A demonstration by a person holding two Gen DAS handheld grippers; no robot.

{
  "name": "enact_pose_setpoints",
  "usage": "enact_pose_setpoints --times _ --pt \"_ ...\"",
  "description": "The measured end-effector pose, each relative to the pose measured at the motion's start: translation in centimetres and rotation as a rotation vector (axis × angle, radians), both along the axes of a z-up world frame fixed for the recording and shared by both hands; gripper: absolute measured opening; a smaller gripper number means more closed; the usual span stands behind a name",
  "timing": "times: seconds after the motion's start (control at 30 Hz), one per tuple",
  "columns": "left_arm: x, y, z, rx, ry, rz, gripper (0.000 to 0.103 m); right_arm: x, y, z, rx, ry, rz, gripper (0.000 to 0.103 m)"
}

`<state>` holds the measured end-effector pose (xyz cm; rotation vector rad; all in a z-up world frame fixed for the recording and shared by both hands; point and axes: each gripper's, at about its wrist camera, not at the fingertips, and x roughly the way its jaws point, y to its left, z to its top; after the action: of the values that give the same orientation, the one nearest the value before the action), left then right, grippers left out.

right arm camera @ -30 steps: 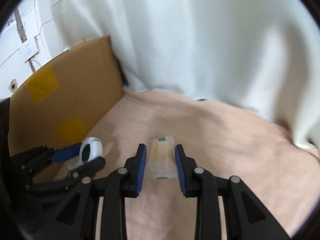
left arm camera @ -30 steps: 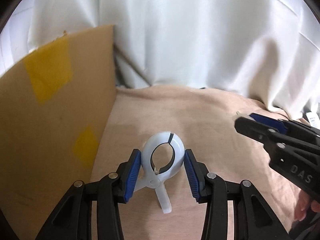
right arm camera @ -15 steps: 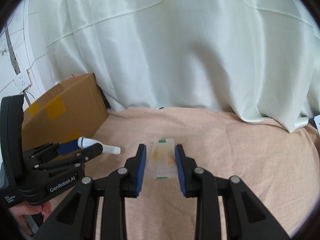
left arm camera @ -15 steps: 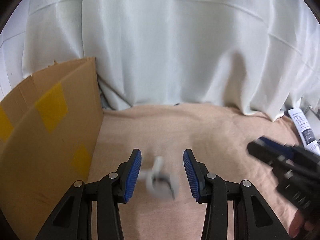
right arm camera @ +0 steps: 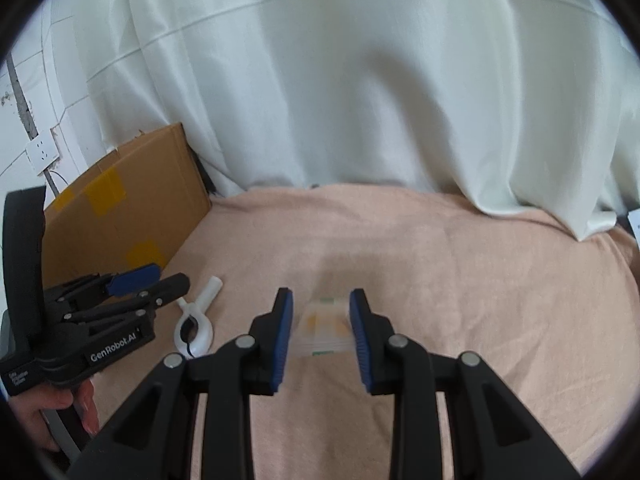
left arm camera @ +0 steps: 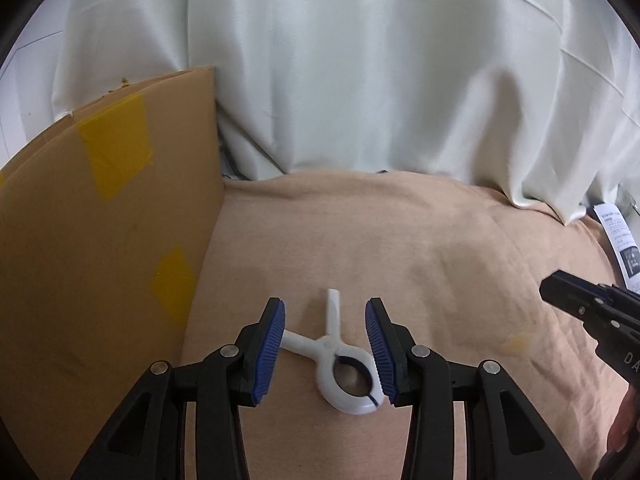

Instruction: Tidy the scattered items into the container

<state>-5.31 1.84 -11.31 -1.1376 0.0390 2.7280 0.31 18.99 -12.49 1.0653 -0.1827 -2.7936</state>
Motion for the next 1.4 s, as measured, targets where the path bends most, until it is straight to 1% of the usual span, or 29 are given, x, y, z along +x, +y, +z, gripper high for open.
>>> enact_pose_setpoints --times 0.07,0.13,0.23,0.3,0.37,0.4,0.43,0.47,0.5,0.57,0.6,0.67,0.7,0.8,0.83,0.87,0.9,0.93,1.0,1.03,1.07,1.17,1.2,1.33,1.4 --pt "-0.1 0.1 -0.4 0.005 -0.006 -0.006 0.044 -0.3 0.0 -0.4 0.0 -0.02 0.004 0.021" --pt "-0.7 0.6 -1.2 0.009 -0.042 -0.022 0.044 -0.4 0.0 -0.7 -0.001 -0.022 0.008 0.021" --pt "-1.0 1.3 -2.1 -0.02 -0.064 -0.028 0.044 -0.7 -0.1 -1.6 0.015 -0.054 0.004 0.021" --pt "-0.9 1.2 -2.4 -0.02 -0.069 -0.026 0.044 -0.5 0.0 -1.5 0.03 -0.058 -0.003 0.022" --pt "-1.1 0.9 -2.8 -0.014 -0.081 -0.028 0.044 0.0 0.2 -1.3 0.046 -0.053 -0.004 0.025" --pt "-1.2 0.7 -3.0 -0.012 -0.093 -0.028 0.044 0.4 0.6 -1.3 0.054 -0.053 -0.009 0.033" --pt "-1.3 0.6 -3.1 -0.006 -0.088 -0.03 0.044 0.7 0.8 -1.3 0.058 -0.058 -0.017 0.05" --pt "-1.3 0.6 -3.0 -0.004 -0.086 -0.032 0.045 1.0 1.2 -1.4 0.059 -0.068 -0.026 0.059" --pt "-1.3 0.6 -3.1 -0.001 -0.085 -0.037 0.046 1.5 1.7 -1.7 0.051 -0.076 -0.033 0.065" --pt "-1.3 0.7 -3.1 -0.001 -0.087 -0.046 0.056 2.2 2.3 -1.9 0.045 -0.087 -0.042 0.065" --pt "-1.3 0.7 -3.1 0.003 -0.091 -0.041 0.058 2.4 2.6 -2.0 0.049 -0.098 -0.042 0.065" --pt "-1.2 0.8 -3.3 0.014 -0.095 -0.044 0.07 2.6 2.9 -2.5 0.054 -0.124 -0.054 0.065" --pt "-1.3 0.9 -3.4 0.009 -0.093 -0.044 0.072 2.7 3.1 -2.8 0.048 -0.129 -0.059 0.065" --pt "-1.7 1.0 -3.9 -0.025 -0.108 -0.025 0.073 2.7 3.0 -3.4 0.048 -0.157 -0.048 0.065" --pt "-2.0 0.8 -4.1 -0.027 -0.14 -0.007 0.073 2.7 2.9 -3.6 0.052 -0.16 -0.043 0.065" --pt "-2.0 0.6 -4.0 -0.005 -0.157 0.001 0.073 2.6 2.8 -3.7 0.054 -0.167 -0.039 0.065" --pt "-1.8 0.3 -3.6 0.031 -0.154 -0.001 0.073 2.5 2.7 -3.8 0.051 -0.172 -0.034 0.065" --pt "-1.2 -0.1 -2.8 0.053 -0.123 0.015 0.073 2.4 2.5 -3.8 0.05 -0.173 -0.031 0.065" --pt "-0.4 -0.4 -2.0 0.009 -0.083 0.07 0.073 2.4 2.2 -3.7 0.049 -0.167 -0.017 0.065" --pt "0.0 -0.4 -2.0 -0.014 -0.082 0.086 0.073 2.4 2.1 -3.8 0.05 -0.167 -0.013 0.065" --pt "0.1 -0.3 -2.2 -0.021 -0.1 0.083 0.073 2.4 2.1 -3.8 0.05 -0.166 -0.011 0.065" --pt "0.2 -0.1 -3.4 0.018 -0.178 0.073 0.073 2.3 2.0 -4.0 0.036 -0.178 -0.008 0.065" --pt "0.4 0.1 -3.6 0.032 -0.185 0.064 0.073 2.3 1.9 -4.0 0.038 -0.178 -0.003 0.065" --pt "1.3 1.4 -4.4 0.018 -0.185 0.081 0.073 2.4 1.9 -4.4 0.059 -0.185 0.002 0.066" --pt "1.6 1.7 -4.6 0.008 -0.162 0.085 0.073 2.5 2.1 -4.7 0.064 -0.201 -0.005 0.066"
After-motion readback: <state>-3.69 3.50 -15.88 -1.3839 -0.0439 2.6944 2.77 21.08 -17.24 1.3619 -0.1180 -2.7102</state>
